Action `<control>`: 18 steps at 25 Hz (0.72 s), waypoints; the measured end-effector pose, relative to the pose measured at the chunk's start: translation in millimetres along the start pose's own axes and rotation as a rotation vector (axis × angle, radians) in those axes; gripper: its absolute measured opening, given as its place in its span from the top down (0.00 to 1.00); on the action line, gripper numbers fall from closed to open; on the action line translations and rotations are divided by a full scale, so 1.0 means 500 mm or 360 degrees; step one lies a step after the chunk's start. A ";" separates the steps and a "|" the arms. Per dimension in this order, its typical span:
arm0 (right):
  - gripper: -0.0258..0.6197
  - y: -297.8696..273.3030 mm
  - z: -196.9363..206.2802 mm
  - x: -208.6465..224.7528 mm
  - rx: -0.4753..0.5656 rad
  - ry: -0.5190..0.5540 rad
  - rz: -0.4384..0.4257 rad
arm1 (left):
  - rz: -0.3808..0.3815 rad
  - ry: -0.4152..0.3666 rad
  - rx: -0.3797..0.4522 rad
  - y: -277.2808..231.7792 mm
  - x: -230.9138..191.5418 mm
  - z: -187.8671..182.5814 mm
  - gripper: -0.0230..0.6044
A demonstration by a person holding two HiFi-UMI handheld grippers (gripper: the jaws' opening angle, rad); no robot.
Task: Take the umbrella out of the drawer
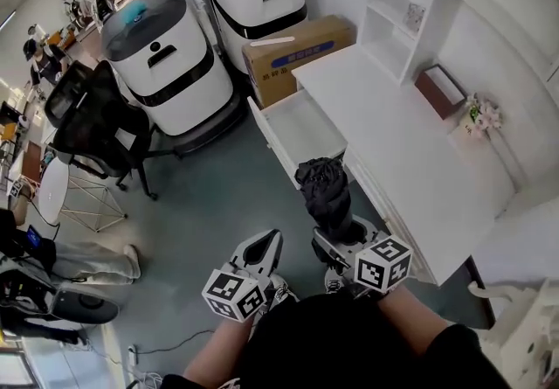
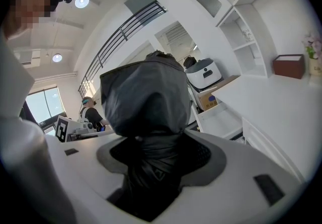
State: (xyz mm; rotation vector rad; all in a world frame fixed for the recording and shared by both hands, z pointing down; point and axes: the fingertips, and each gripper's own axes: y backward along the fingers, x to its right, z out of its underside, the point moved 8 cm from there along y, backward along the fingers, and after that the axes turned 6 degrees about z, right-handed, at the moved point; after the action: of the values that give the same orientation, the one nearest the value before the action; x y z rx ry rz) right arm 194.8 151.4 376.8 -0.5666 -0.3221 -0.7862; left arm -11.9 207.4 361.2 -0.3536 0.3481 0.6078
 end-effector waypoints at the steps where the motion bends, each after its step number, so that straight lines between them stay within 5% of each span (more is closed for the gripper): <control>1: 0.58 0.008 0.001 0.007 -0.0008 -0.0001 -0.0014 | -0.0014 0.0000 0.0002 -0.002 0.013 0.005 0.96; 18: 0.58 0.096 0.007 0.076 -0.0055 0.0062 -0.0161 | -0.0108 0.0004 0.0045 -0.062 0.134 0.048 0.96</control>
State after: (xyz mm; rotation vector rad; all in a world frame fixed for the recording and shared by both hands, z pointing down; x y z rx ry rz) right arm 255.7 159.0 380.2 -0.5699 -0.3039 -0.9009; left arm 63.5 226.7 361.4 -0.3379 0.3452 0.5355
